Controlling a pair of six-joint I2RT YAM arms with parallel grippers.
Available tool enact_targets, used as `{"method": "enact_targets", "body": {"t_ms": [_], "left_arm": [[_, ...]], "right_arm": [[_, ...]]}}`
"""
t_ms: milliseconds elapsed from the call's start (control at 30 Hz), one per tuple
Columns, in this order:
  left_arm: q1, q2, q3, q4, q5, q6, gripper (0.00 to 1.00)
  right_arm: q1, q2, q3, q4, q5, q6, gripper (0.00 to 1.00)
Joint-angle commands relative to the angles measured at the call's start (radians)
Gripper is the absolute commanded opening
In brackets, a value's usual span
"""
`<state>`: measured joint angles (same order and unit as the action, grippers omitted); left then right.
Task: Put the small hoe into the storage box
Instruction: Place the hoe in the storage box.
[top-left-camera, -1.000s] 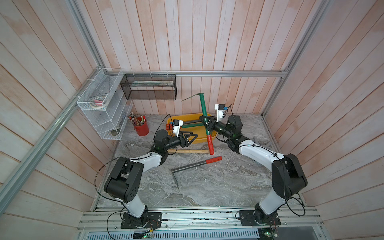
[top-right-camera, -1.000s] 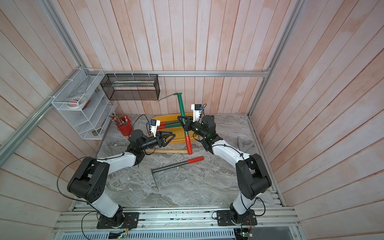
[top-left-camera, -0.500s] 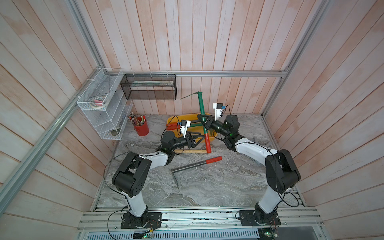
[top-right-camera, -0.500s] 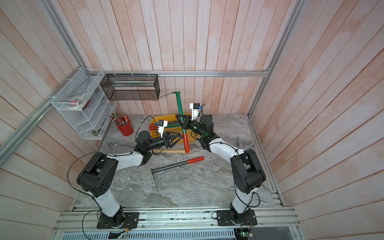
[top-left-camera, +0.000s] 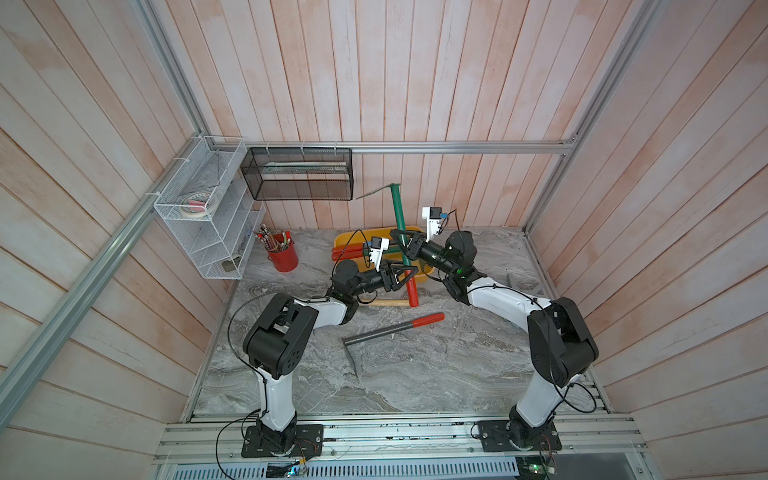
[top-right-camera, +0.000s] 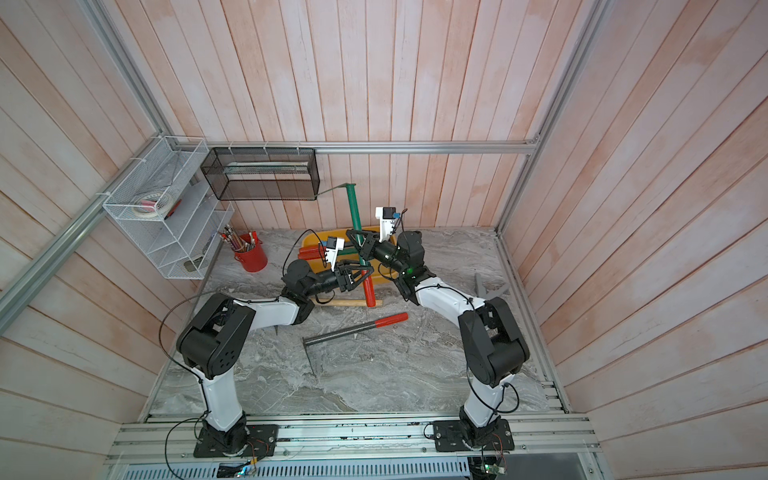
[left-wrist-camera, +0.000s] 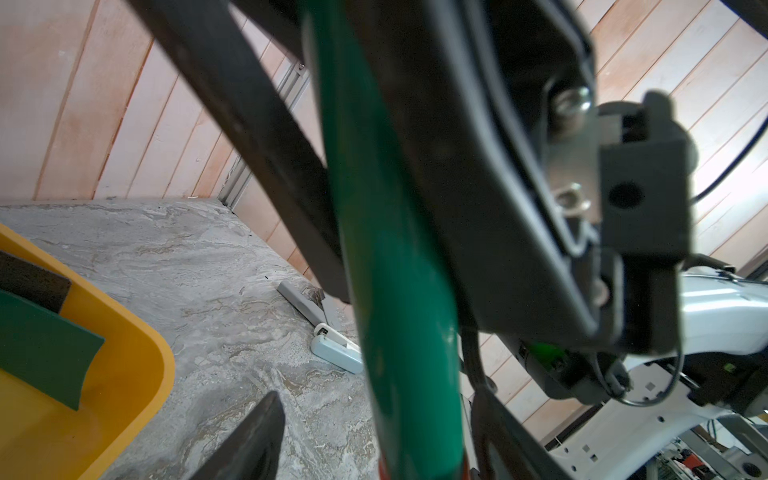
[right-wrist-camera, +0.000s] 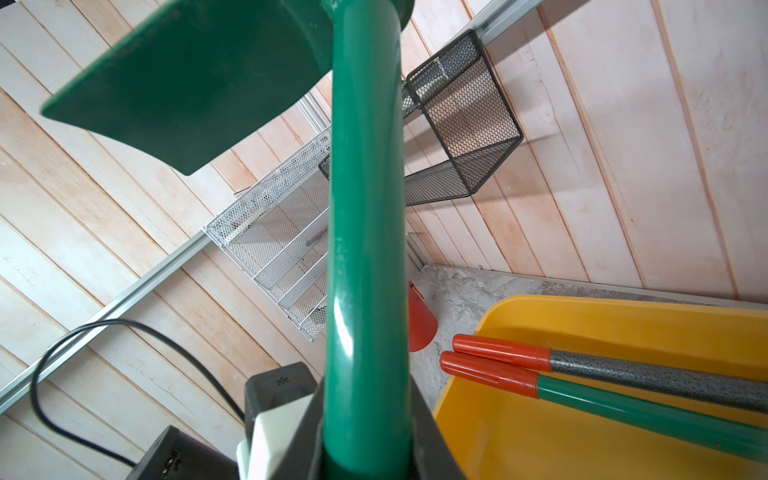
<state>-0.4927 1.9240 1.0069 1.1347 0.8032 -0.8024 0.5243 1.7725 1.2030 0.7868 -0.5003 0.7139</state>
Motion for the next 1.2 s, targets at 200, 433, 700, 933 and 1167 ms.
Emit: {"method": "enact_targets", "body": {"t_ms": [200, 433, 700, 933, 1167], "left_arm": [[-0.010, 0.025, 0.013, 0.065, 0.008, -0.030, 0.36], [-0.005, 0.007, 0.007, 0.050, 0.005, -0.024, 0.00], [0.032, -0.105, -0.051, -0.107, -0.044, 0.097, 0.00], [0.045, -0.212, -0.044, -0.409, -0.145, 0.319, 0.00], [0.045, -0.269, 0.059, -0.826, -0.356, 0.603, 0.00]], "right_arm": [[0.008, -0.003, 0.058, 0.118, -0.020, 0.019, 0.00], [0.002, -0.017, 0.022, 0.103, -0.006, 0.006, 0.00], [-0.061, -0.061, -0.098, 0.089, 0.044, -0.009, 0.29], [-0.120, -0.094, -0.173, 0.077, 0.060, -0.019, 0.37], [-0.156, -0.159, -0.200, -0.065, 0.077, -0.107, 0.37]]}}
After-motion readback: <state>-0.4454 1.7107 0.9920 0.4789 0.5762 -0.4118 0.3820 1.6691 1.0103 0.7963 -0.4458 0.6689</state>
